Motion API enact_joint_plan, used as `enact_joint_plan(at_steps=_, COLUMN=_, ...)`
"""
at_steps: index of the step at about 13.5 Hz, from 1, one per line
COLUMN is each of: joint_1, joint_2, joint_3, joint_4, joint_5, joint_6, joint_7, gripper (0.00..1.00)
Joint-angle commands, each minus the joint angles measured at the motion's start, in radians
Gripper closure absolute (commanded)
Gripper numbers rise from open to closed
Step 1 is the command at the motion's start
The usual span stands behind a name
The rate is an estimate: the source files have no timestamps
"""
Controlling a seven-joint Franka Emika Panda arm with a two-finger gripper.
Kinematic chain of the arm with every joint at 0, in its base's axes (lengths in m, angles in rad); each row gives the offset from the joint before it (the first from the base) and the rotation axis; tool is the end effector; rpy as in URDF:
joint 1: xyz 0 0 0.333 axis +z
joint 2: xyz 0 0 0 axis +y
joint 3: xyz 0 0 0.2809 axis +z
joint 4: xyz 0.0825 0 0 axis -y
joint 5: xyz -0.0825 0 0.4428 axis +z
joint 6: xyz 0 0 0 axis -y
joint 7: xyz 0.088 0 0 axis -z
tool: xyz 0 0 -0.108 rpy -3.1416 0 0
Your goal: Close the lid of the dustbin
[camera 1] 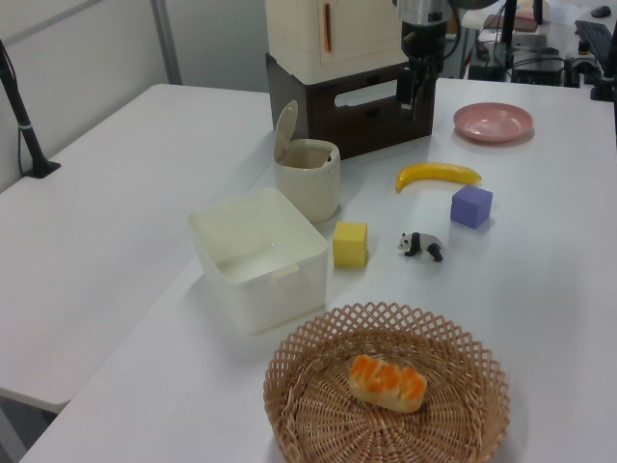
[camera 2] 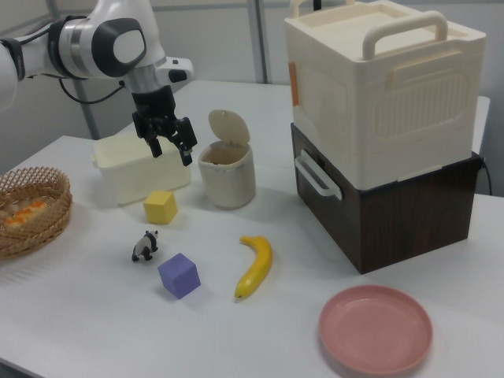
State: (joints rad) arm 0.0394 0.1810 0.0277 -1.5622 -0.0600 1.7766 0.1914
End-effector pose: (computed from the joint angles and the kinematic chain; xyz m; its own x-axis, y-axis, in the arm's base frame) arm 0.6726 0.0388 0.4949 0.9928 -0.1122 0.0428 -0.1142 -0.9924 0.0468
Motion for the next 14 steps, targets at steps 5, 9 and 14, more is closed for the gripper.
enact_joint_plan(at_steps=5, joint_1=0.005, joint_2=-0.002, joint_3=0.000, joint_4=-0.010, joint_5=-0.001, joint_6=0.007, joint_7=-0.004, gripper=0.00)
enact_joint_plan(at_steps=9, joint_1=0.008, joint_2=-0.002, joint_3=0.000, joint_4=-0.012, joint_5=-0.001, joint_6=0.010, joint_7=-0.013, gripper=0.00)
enact_joint_plan(at_steps=14, joint_1=-0.006, joint_2=-0.002, joint_3=-0.002, joint_4=-0.004, joint_5=0.000, joint_6=0.026, joint_7=-0.018, gripper=0.02)
